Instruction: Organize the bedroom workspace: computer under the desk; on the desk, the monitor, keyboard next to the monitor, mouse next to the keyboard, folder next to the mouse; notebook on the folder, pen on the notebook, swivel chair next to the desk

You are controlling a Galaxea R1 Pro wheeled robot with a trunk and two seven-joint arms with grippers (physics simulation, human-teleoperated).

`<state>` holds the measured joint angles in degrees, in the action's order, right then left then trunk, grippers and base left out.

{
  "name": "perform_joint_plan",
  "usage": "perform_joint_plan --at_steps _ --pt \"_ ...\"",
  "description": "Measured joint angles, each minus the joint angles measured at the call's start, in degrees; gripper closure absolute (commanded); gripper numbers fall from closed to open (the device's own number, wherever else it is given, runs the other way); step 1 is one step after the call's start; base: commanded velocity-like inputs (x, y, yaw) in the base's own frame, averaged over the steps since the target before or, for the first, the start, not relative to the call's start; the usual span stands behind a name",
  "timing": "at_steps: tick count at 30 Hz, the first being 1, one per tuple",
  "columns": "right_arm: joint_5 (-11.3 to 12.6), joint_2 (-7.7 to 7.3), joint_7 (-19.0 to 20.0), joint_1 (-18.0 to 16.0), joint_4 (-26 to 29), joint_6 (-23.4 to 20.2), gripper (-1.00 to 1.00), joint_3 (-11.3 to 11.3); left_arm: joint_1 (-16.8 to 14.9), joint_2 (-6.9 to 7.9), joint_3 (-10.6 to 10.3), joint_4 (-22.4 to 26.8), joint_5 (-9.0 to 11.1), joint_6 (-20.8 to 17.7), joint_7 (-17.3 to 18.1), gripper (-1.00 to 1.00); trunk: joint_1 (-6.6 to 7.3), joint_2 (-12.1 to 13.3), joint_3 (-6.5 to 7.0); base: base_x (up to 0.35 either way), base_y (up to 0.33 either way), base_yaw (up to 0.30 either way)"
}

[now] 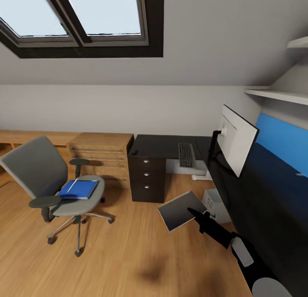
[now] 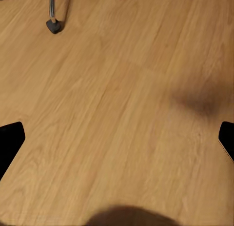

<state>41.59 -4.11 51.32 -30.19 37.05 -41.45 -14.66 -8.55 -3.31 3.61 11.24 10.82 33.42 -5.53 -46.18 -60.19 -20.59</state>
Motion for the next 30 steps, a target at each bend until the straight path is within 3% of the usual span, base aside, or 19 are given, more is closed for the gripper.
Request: perform_joint_plan --at_steps 11,30 --pt "-0.1 -0.03 0.0 0.0 0.0 0.0 1.0 0.0 0.0 0.01 0.0 0.0 0.0 0.1 0.0 -1.0 0.0 0.0 0.0 0.309 0.018 0.0" --pt "-0.1 0.04 -0.1 0.0 -0.2 0.0 1.0 0.2 0.0 -0.02 0.0 0.0 0.0 0.0 0.0 -1.0 0.0 0.0 0.0 0.324 0.124 0.0"
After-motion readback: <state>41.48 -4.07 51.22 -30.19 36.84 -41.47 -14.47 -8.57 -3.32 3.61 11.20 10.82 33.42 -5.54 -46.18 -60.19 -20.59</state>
